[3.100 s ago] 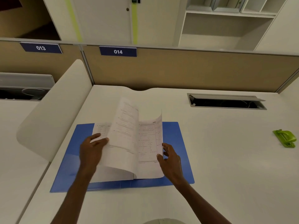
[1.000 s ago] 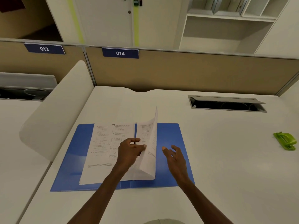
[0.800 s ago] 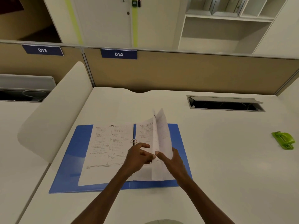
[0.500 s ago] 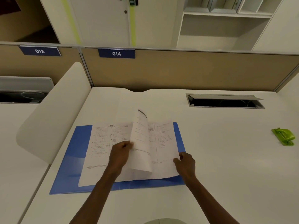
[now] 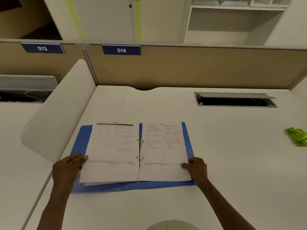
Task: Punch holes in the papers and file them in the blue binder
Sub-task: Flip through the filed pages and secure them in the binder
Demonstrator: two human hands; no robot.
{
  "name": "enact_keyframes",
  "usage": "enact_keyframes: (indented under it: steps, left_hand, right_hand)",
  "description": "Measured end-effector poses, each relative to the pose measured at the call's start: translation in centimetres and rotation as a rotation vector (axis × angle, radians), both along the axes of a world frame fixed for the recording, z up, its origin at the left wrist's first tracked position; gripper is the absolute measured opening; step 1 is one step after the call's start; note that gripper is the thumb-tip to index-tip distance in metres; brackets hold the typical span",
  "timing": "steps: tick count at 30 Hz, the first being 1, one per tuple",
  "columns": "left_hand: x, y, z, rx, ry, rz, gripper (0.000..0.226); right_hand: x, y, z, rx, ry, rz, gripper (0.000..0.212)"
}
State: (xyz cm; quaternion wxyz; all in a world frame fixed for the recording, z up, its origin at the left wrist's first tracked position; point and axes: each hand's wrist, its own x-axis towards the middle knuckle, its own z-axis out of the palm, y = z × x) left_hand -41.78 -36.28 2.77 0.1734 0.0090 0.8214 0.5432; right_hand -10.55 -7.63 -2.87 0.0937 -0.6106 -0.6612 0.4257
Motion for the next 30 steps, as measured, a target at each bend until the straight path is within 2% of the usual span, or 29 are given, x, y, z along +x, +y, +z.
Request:
enact_keyframes:
  steps: [2,5,7,10,11,14,16,18,22,24,26,28,30]
  left_hand:
    - [0.2,-0.1,-1.4,-0.169,0.032,0.007,0.036]
    - [1.7,1.4,-2.1,-0.369,0.22,-0.014,0.034]
    - [3.3,3.1,-1.6,-0.321,0.338,-0.043,0.032]
    - [6.4,6.7,-1.0,-0.168,0.464,-0.239,0.024]
    - [7.5,8.1,-0.8,-0.126,0.437,-0.307,0.021]
    - [11.2,12.3,-1.1,-0.068,0.199,-0.491,0.021]
    - [13.7,14.9,-1.6,-0.082,0.063,-0.616,0.032]
    - [16.1,17.0,-2.0,-0.087,-0.064,-0.694,0.053]
    - [18.4,19.1,-2.1,-0.171,-0.025,-0.838,0.094]
    - [18.5,19.2,-2.0,-0.158,0.017,-0.873,0.102]
    - [18.3,19.2,-2.1,-0.152,0.065,-0.865,0.079]
    - [17.9,19.0,-2.3,-0.17,0.146,-0.827,0.039]
    - [17.5,18.7,-2.1,-0.194,0.213,-0.76,0.018]
  right_hand:
    - [0.0,0.1,-0.2,0.003,-0.012,0.0,0.018]
    - [-0.2,0.1,-0.3,0.021,-0.027,0.006,0.019]
    - [-0.2,0.1,-0.4,0.039,-0.032,0.01,0.024]
    - [-0.2,0.0,-0.2,0.017,-0.002,0.013,0.022]
    - [-0.3,0.0,-0.1,-0.004,0.032,0.006,0.02]
    - [-0.7,-0.3,1.1,-0.096,0.178,-0.063,0.025]
    - [-1.1,-0.7,2.3,-0.21,0.3,-0.121,0.028]
    - [-1.3,-1.1,3.2,-0.275,0.389,-0.107,0.035]
    - [-1.6,-2.1,4.4,-0.317,0.478,0.037,0.053]
    - [-1.7,-2.4,4.5,-0.345,0.502,0.076,0.057]
    - [-1.6,-2.6,4.3,-0.36,0.515,0.102,0.057]
    - [-1.8,-2.8,4.2,-0.359,0.484,0.129,0.059]
    - [-2.0,-3.0,4.1,-0.348,0.442,0.166,0.059]
